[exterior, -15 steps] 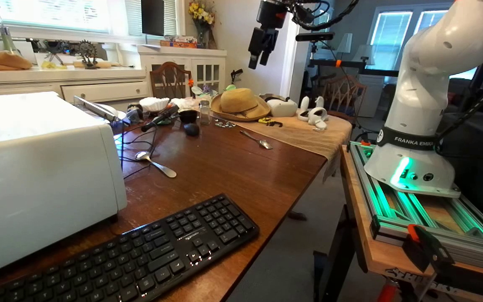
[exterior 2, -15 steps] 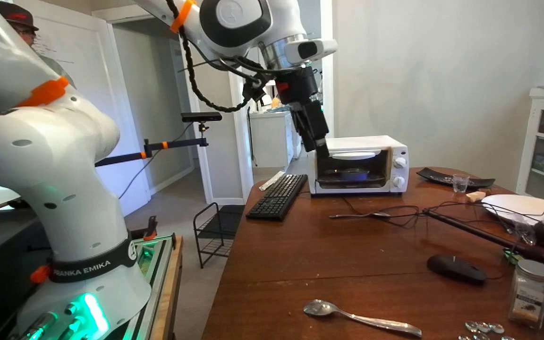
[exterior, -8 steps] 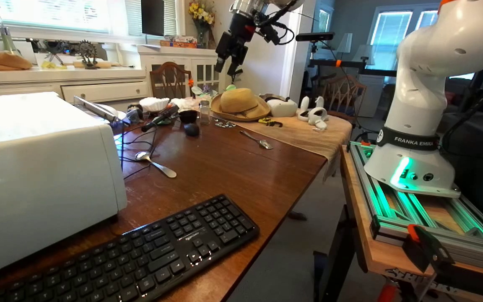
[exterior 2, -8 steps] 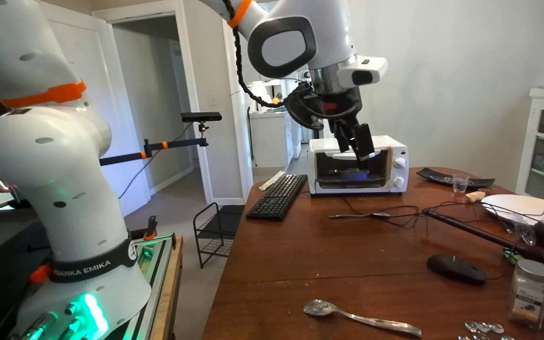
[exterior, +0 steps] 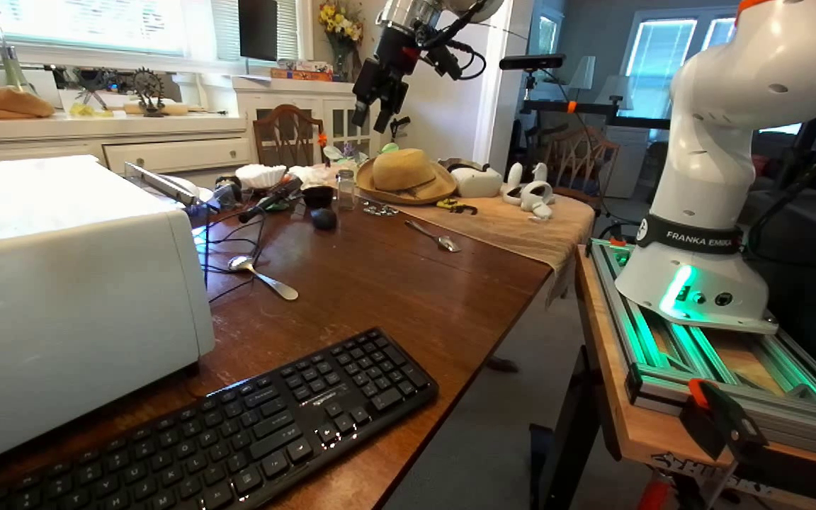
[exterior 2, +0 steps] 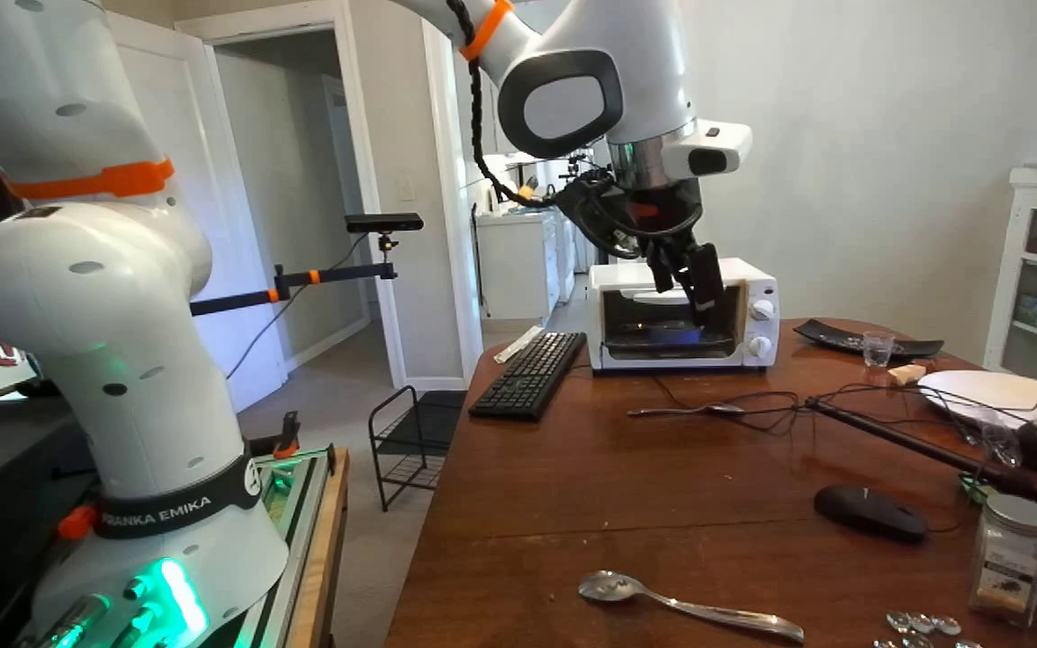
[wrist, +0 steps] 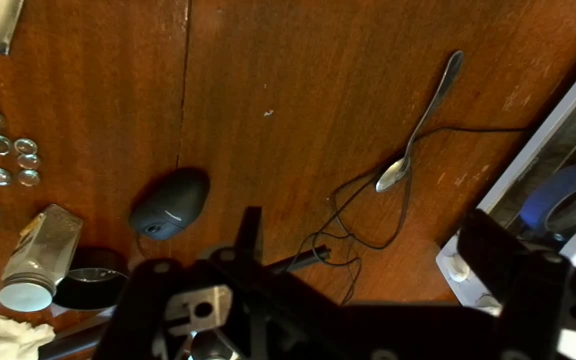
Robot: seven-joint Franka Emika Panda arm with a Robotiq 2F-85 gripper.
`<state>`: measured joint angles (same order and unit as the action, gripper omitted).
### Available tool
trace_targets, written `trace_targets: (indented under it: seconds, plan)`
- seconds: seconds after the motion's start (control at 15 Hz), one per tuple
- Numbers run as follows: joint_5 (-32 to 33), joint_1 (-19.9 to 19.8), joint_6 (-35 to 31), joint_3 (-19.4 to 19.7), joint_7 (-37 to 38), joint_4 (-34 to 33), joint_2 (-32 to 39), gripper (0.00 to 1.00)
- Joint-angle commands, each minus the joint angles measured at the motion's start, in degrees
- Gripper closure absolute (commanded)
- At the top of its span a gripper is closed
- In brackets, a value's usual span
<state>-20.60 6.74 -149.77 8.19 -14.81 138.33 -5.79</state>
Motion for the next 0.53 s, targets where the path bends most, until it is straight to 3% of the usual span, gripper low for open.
trace_targets:
  seconds: [0.0, 0.2, 0.47]
  plan:
    - [-9.26, -0.44, 3.53, -2.19, -7.87, -8.84, 9.29, 0.0]
    - [-17.27, -2.86, 8.69, -6.28, -15.61, -16.79, 16.96, 0.0]
    - [-19.53, -7.33, 16.39, -11.69, -20.17, -27.61, 27.62, 0.0]
